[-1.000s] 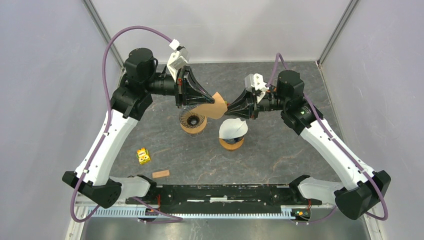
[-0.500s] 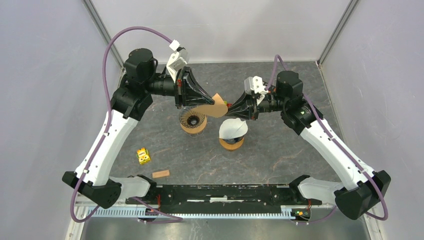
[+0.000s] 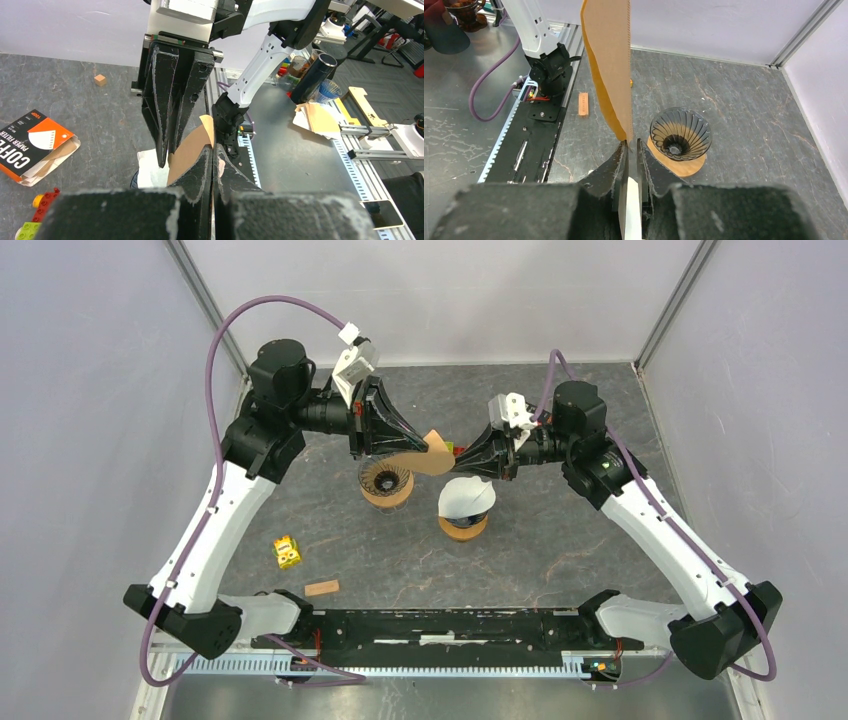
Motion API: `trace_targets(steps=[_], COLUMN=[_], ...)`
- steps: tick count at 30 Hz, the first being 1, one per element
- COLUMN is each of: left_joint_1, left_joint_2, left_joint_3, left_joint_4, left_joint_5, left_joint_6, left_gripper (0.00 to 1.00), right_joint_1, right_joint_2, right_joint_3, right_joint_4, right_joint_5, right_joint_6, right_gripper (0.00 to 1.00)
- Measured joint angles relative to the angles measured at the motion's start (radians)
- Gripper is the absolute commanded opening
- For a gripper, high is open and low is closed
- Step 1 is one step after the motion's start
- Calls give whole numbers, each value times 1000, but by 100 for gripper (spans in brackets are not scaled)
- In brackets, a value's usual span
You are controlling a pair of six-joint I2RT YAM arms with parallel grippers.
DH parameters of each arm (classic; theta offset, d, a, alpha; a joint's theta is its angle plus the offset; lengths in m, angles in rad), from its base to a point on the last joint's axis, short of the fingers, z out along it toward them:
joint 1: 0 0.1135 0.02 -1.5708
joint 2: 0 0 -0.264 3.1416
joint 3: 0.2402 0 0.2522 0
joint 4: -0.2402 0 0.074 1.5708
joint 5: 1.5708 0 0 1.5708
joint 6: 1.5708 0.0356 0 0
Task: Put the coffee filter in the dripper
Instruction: Place the coffee filter in the coffee dripper.
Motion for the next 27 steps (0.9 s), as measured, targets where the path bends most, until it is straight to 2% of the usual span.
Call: trace_targets(steps=[14,27], left_joint_1=[0,0], left_joint_2=[-1,-1], left_joint_3=[-24,-87], left_joint_4=[44,168], left_joint_5=[-1,-8], left_joint_6=[-5,-94], left_gripper=[2,2], right_joint_1=[0,0], right_joint_2=[0,19], right_joint_3=[0,-100], right_joint_4=[87,369], right_joint_5=[-47,-81], right_joint_6=[99,346], right_gripper=[15,15])
